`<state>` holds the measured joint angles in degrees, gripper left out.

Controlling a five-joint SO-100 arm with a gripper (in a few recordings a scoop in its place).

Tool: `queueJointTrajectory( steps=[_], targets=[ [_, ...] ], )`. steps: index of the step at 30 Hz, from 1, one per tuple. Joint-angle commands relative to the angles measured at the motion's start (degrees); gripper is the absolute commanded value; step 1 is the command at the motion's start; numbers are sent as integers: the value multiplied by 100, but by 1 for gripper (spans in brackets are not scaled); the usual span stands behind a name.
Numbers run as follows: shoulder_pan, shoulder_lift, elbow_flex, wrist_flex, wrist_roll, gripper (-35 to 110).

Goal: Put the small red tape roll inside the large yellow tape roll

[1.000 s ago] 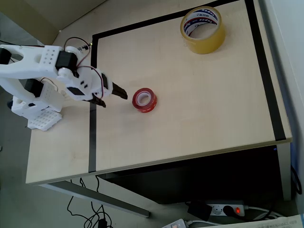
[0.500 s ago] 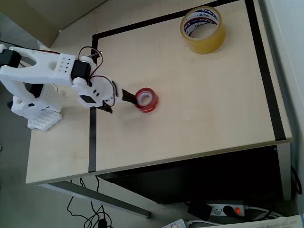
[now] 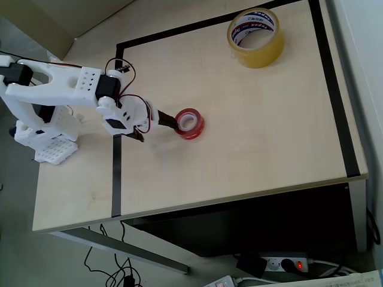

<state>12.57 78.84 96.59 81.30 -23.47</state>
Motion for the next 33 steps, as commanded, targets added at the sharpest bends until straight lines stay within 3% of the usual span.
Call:
queueJointTrajectory(
  steps=[1,9,33],
  targets=[
    [-123,844,-712,712,-44,37],
    [-9,466,-1318,800,-18,37],
    [-202,220,-967,1266,-35,37]
  ],
)
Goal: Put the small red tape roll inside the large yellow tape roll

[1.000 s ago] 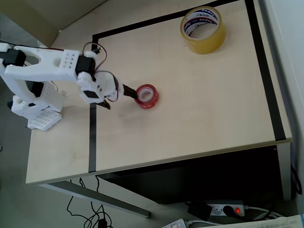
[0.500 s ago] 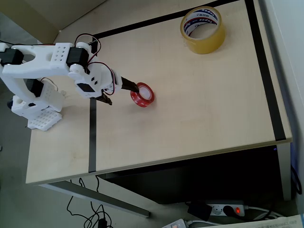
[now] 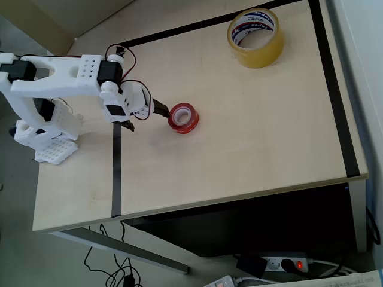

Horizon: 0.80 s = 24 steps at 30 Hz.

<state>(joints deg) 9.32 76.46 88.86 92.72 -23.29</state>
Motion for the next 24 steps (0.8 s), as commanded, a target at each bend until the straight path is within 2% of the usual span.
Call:
queueJointTrajectory(
  steps=[1,9,24],
  targets=[
    [149,527,-211,79,-35,37],
    [211,738,-404,-264,44,37],
    [-53,-264,-457,-1028,185,38]
  ],
)
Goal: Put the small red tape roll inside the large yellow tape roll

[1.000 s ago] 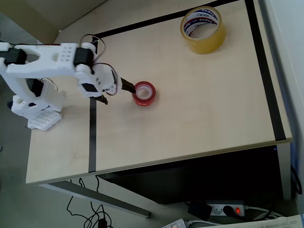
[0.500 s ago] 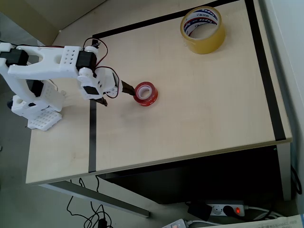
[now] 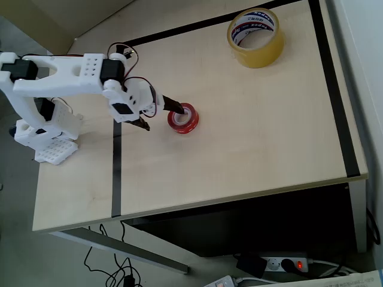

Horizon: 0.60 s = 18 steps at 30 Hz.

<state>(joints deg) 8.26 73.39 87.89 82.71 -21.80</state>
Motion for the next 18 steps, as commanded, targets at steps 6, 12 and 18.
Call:
queueJointTrajectory(
  steps=[6,12,18],
  targets=[
    [79,-290,-360,-255,167,21],
    [193,-299,-360,-545,422,0],
    [316,360,-158,-817,563,0]
  ],
)
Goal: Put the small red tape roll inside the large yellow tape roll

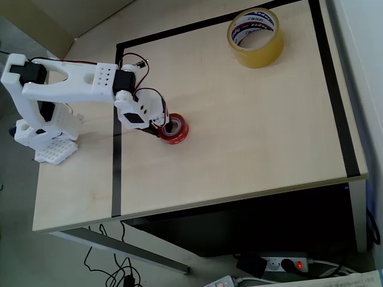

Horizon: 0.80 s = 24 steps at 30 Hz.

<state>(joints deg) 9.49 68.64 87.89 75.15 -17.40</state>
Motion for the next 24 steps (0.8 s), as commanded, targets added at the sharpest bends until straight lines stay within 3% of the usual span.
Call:
queueJointTrajectory(
  steps=[1,9,13,16,21,24],
  targets=[
    [237,984,-176,-79,123,0],
    [299,2514,-422,-97,-53,0],
    [176,3419,-352,-580,0,0],
    [-44,4148,237,-1512,9,0],
    [-475,5405,2118,-4025,9,0],
    [-712,5379,2435,-4667,9,0]
  ],
)
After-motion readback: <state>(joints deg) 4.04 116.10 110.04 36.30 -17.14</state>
